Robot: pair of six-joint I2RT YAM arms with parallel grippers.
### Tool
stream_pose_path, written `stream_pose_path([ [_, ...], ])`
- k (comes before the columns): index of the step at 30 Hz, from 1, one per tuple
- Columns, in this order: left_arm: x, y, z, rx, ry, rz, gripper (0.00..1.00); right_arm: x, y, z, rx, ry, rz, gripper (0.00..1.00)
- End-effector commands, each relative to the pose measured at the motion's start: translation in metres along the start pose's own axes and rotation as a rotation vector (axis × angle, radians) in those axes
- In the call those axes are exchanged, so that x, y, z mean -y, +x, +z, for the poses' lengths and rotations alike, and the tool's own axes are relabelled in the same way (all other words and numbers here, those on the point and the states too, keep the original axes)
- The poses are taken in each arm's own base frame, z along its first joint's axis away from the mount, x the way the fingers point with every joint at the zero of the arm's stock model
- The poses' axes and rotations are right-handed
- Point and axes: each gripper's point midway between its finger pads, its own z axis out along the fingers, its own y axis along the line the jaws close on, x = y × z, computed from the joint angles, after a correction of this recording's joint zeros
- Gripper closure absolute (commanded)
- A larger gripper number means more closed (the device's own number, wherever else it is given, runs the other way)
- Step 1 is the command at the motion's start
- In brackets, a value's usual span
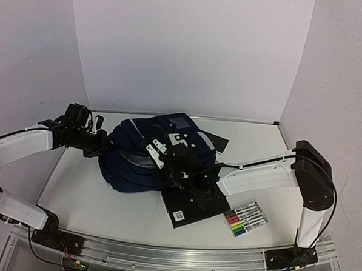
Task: Pack the student bag
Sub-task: Unzip the student bag at the center of the board.
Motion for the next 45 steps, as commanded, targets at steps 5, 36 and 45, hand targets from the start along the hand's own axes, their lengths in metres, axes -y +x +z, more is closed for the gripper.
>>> stream_pose_path([
  [5, 0.004, -0.056, -0.011, 0.105, 0.113, 0.160, 1.00, 0.042, -0.023, -0.042, 0.035, 0.023, 0.198, 0.98],
  [36, 0.064, 0.005, -0.054, 0.114, 0.406, 0.263, 1.00, -0.014, -0.040, 0.027, -0.073, 0.167, 0.307, 0.27],
  [45, 0.013, -0.020, -0.040, 0.169, 0.140, 0.122, 1.00, 0.010, -0.056, 0.002, -0.042, 0.199, 0.307, 1.00],
])
